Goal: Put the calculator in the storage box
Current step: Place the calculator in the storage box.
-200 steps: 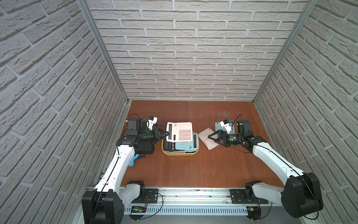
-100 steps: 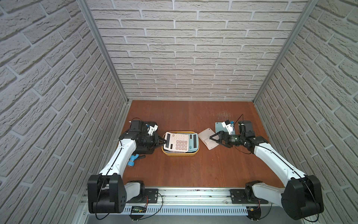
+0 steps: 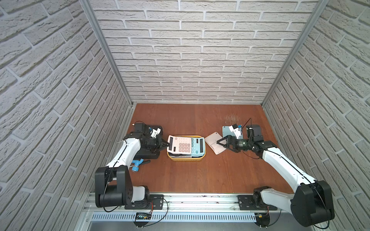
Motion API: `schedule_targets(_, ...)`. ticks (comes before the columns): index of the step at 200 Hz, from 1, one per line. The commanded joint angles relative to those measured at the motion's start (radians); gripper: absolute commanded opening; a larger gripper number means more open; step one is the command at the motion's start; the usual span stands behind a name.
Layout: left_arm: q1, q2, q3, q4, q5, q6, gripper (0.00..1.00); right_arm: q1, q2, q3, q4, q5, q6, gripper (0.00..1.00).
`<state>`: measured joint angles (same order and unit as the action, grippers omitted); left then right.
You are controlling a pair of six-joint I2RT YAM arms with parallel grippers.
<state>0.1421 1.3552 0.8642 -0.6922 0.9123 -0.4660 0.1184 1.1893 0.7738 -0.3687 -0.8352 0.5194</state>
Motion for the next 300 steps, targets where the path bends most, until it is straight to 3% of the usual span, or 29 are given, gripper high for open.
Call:
schedule_targets(1,0.005,0.004,0.024,0.025,0.021,0.024,0.00,-0.007,-0.008,-0.019,0.047,-0.027,0.001,1.00)
schedule_targets(20,0.005,0.017,0.027,0.016,-0.001,0.027,0.00,-0.008,-0.009,-0.023,0.053,-0.028,0.004,1.00)
schedule_targets(46,0.001,0.019,0.042,-0.019,-0.046,0.037,0.10,-0.007,-0.019,-0.022,0.046,-0.028,0.000,1.00)
schedule_targets(93,-0.023,0.029,0.074,-0.063,-0.116,0.052,0.17,-0.009,-0.028,-0.029,0.055,-0.029,0.009,1.00)
schedule_targets(129,-0.039,0.030,0.076,-0.073,-0.137,0.057,0.38,-0.008,-0.028,-0.037,0.062,-0.033,0.013,1.00)
schedule_targets(216,-0.056,0.041,0.083,-0.094,-0.224,0.053,0.43,-0.009,-0.032,-0.041,0.080,-0.043,0.028,1.00)
schedule_targets(300,-0.058,0.046,0.078,-0.075,-0.216,0.040,0.47,-0.009,-0.031,-0.066,0.132,-0.061,0.057,1.00)
